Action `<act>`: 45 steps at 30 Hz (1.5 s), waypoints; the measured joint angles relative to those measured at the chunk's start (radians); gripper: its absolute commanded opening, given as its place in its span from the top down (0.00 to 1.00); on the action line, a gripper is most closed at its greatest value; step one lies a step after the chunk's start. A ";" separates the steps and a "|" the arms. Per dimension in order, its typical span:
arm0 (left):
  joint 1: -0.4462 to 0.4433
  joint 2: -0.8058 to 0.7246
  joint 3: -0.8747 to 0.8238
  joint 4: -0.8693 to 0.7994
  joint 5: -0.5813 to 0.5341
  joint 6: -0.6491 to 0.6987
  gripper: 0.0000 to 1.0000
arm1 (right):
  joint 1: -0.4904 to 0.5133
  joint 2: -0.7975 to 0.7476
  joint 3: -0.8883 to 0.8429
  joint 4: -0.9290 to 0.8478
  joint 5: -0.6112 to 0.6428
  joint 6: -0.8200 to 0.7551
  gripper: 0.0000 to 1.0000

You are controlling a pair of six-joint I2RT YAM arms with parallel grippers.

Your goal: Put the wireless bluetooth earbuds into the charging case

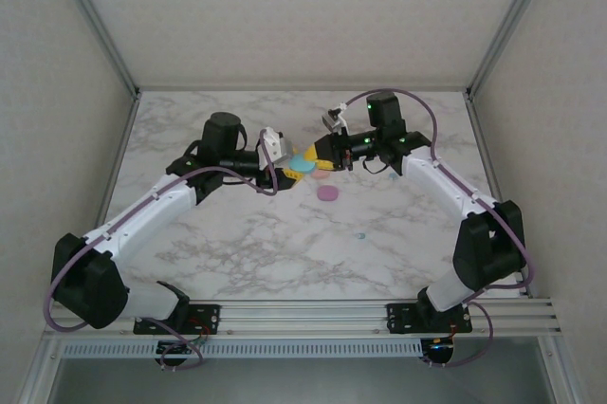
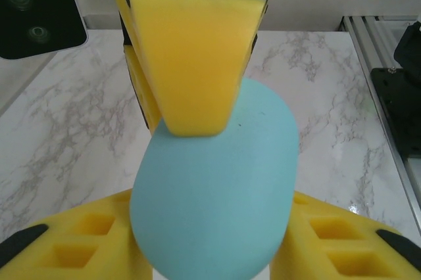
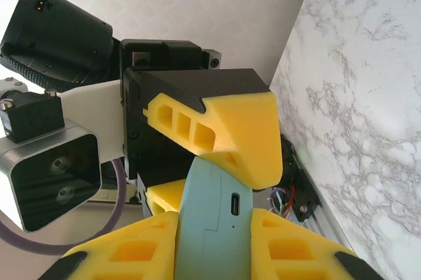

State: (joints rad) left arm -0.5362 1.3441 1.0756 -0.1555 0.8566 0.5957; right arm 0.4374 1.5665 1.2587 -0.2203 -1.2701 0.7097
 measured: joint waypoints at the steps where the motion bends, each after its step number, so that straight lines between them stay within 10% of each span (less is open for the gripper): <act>1: -0.001 -0.002 0.000 -0.005 -0.005 0.000 0.63 | 0.000 0.003 0.003 -0.005 -0.002 -0.001 0.80; 24: -0.026 -0.015 0.004 -0.051 -0.152 -0.069 0.69 | 0.006 -0.071 0.019 -0.167 0.203 -0.078 0.53; 36: -0.040 -0.016 0.014 -0.053 -0.188 -0.080 0.68 | 0.039 -0.074 0.019 -0.166 0.256 -0.062 0.69; 45: -0.035 -0.066 -0.017 -0.009 -0.205 -0.098 0.32 | 0.037 -0.072 0.011 -0.104 0.220 -0.012 0.84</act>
State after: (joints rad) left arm -0.5713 1.2785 1.0588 -0.1642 0.6514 0.4973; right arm 0.4747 1.4940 1.2694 -0.3244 -1.0496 0.6979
